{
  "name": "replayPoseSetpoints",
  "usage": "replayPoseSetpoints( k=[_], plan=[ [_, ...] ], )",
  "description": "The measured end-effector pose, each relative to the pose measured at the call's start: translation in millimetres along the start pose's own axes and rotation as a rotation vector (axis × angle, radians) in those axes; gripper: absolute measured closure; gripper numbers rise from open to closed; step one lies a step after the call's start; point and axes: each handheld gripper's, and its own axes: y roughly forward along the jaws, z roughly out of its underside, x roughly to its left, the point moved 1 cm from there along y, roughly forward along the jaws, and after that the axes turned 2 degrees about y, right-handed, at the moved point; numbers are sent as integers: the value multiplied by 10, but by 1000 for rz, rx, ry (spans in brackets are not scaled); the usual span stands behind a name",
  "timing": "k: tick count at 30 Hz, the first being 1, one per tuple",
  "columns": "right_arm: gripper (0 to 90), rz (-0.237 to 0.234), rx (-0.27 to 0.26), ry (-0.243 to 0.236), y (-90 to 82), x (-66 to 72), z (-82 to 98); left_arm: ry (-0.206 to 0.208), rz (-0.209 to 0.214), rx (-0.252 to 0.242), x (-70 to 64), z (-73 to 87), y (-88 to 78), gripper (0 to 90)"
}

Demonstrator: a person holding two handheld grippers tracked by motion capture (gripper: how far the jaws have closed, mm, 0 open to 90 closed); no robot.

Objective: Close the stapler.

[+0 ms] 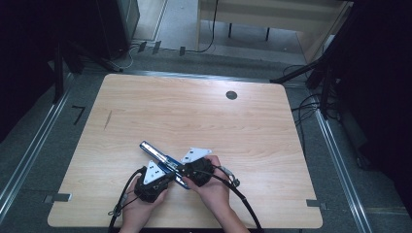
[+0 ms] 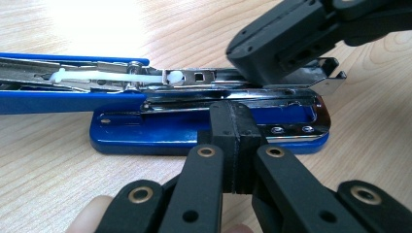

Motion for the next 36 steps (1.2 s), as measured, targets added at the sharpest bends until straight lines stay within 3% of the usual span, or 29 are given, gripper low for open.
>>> replayPoseSetpoints(
  k=[8,12,14,17,24,27,34,36],
  plan=[
    [900,-3,-1,7,-47,-14,24,-31,9,0,59,10,-21,900],
    [900,1,-14,22,-77,-21,-14,-59,8,1,115,10,-35,900],
    [900,1,-19,24,-79,-32,-48,-93,10,-8,174,5,-64,900],
    [900,-2,-29,22,-46,-43,-108,-72,-34,7,225,9,-89,900],
    [900,-18,-33,18,91,-6,-244,-134,-85,0,479,35,-176,900],
    [900,-22,-31,14,157,1,-299,-138,-106,-7,552,39,-174,900],
    [900,-26,-26,9,300,11,-417,-159,-124,-2,668,35,-133,900],
    [900,-28,-24,8,318,14,-431,-144,-127,4,666,23,-126,900]
  ],
)
